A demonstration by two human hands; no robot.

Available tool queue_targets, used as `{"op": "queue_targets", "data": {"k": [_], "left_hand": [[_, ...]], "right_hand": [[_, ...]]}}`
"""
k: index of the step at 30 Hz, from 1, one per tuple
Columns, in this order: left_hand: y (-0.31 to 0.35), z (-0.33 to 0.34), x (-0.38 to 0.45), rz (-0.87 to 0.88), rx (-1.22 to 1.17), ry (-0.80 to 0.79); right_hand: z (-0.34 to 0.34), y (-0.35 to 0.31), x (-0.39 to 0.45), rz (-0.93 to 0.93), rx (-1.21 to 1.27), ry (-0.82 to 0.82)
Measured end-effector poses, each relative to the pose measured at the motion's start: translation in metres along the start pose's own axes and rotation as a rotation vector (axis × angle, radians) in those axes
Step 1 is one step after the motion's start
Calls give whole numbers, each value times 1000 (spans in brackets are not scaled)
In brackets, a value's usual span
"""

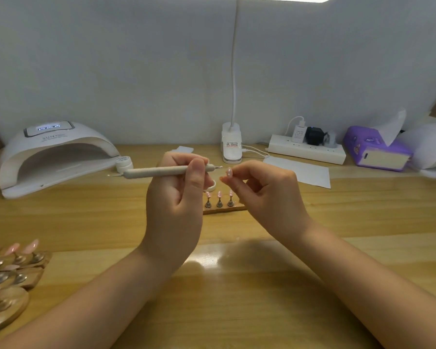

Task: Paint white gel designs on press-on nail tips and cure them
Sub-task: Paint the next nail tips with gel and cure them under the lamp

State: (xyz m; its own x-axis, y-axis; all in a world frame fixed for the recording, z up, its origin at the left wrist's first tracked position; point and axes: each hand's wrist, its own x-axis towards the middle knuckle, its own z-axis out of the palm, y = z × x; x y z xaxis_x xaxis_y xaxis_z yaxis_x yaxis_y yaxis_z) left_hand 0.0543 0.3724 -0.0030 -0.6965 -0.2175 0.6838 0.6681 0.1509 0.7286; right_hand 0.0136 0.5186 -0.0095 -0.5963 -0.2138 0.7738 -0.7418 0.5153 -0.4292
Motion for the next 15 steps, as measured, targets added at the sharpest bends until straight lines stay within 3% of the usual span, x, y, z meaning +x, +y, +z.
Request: {"op": "queue_targets", "data": {"k": [15], "left_hand": [[7,0,4,158,53,-3]], "right_hand": [[1,-4,0,-59,61,1]]}}
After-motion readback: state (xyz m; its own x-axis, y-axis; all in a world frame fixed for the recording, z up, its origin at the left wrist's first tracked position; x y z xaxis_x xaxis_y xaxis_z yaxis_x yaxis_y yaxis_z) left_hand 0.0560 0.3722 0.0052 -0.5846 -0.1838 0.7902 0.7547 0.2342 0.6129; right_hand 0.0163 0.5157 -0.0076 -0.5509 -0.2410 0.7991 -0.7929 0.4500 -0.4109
